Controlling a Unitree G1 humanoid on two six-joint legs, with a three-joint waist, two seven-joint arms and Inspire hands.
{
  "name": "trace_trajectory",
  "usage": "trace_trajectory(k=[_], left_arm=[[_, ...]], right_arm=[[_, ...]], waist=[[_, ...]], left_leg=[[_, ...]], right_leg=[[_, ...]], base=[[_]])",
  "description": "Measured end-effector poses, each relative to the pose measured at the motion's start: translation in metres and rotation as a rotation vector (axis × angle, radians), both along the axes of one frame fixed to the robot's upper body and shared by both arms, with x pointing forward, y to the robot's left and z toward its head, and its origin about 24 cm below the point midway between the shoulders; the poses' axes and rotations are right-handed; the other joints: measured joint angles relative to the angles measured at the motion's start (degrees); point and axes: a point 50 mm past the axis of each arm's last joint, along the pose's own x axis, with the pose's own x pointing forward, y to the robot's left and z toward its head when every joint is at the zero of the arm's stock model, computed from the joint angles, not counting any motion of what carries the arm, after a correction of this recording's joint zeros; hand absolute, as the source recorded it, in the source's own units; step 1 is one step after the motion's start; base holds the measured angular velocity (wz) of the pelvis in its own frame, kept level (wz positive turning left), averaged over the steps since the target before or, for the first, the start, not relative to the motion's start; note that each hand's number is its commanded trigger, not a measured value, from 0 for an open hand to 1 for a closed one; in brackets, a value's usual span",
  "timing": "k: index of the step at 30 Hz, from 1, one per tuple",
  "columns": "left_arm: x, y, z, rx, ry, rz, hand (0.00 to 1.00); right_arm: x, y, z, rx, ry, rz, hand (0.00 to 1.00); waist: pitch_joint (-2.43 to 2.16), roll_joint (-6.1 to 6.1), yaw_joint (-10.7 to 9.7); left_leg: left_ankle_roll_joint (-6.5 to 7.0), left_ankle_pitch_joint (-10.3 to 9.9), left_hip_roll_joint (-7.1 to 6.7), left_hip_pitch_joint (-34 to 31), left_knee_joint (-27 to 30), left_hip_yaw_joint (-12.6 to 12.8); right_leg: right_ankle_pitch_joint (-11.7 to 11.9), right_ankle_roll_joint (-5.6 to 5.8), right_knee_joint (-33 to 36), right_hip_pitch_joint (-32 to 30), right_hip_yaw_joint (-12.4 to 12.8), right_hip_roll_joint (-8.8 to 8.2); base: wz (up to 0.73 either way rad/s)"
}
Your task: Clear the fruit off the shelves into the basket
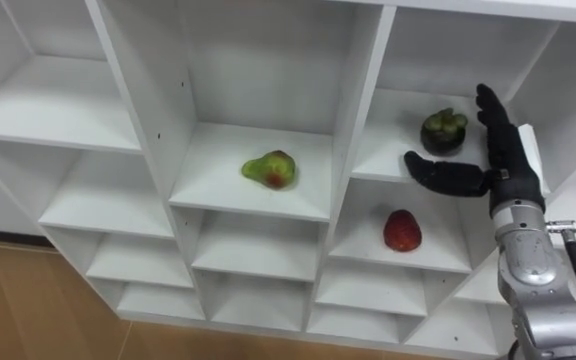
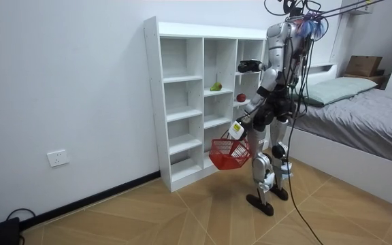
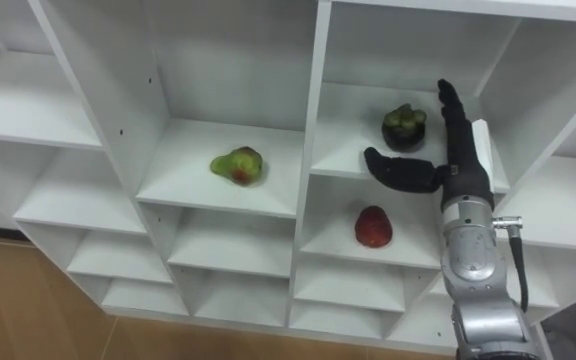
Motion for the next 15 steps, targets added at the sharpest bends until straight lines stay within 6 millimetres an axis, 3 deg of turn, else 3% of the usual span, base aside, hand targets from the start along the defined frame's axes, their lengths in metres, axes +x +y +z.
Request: trace_trajectory(k=[2, 5, 6, 8, 15], left_arm=[[0.0, 0.0005, 0.0001, 0.002, 0.0, 0.0, 1.0], [0.0001, 0.002, 0.0005, 0.006, 0.001, -0.001, 1.0], [0.0003, 0.0025, 0.0005, 0.006, 0.003, -0.002, 1.0], [0.0007, 0.0026, 0.0006, 0.006, 0.004, -0.003, 1.0], [0.0014, 0.0025, 0.0005, 0.004, 0.006, -0.005, 1.0]], right_arm=[[-0.0002, -0.0011, -0.0007, -0.004, 0.006, 0.003, 0.0], [0.0005, -0.0017, -0.0018, -0.005, 0.013, 0.005, 0.55], [0.0021, -0.0019, -0.0018, -0.004, 0.015, 0.005, 0.65], [0.0024, -0.0025, -0.0015, -0.008, 0.016, 0.007, 1.0], [0.0072, -0.0103, 0.0065, -0.055, -0.004, -0.011, 1.0]], waist=[[0.05, -0.08, 0.1], [0.16, -0.24, 0.1], [0.17, -0.28, 0.1], [0.14, -0.33, 0.1], [0.14, -0.27, 0.1]], left_leg=[[0.0, 0.0, 0.0, 0.0, 0.0, 0.0], [0.0, 0.0, 0.0, 0.0, 0.0, -0.1], [0.0, 0.0, 0.0, -0.1, 0.0, -0.1], [0.0, 0.0, -0.01, 0.0, 0.0, -0.1], [0.0, 0.0, 0.01, -0.1, 0.0, -0.1]], right_leg=[[0.0, 0.0, 0.0, 0.0, 0.0, 0.0], [0.0, 0.0, 0.0, 0.0, -0.1, 0.0], [0.0, 0.0, 0.0, 0.0, -0.1, 0.0], [0.0, 0.01, 0.0, 0.0, -0.1, 0.0], [0.0, 0.01, 0.0, 0.0, -0.2, 0.01]], base=[[0.0], [0.0], [0.0], [0.0], [0.0]])
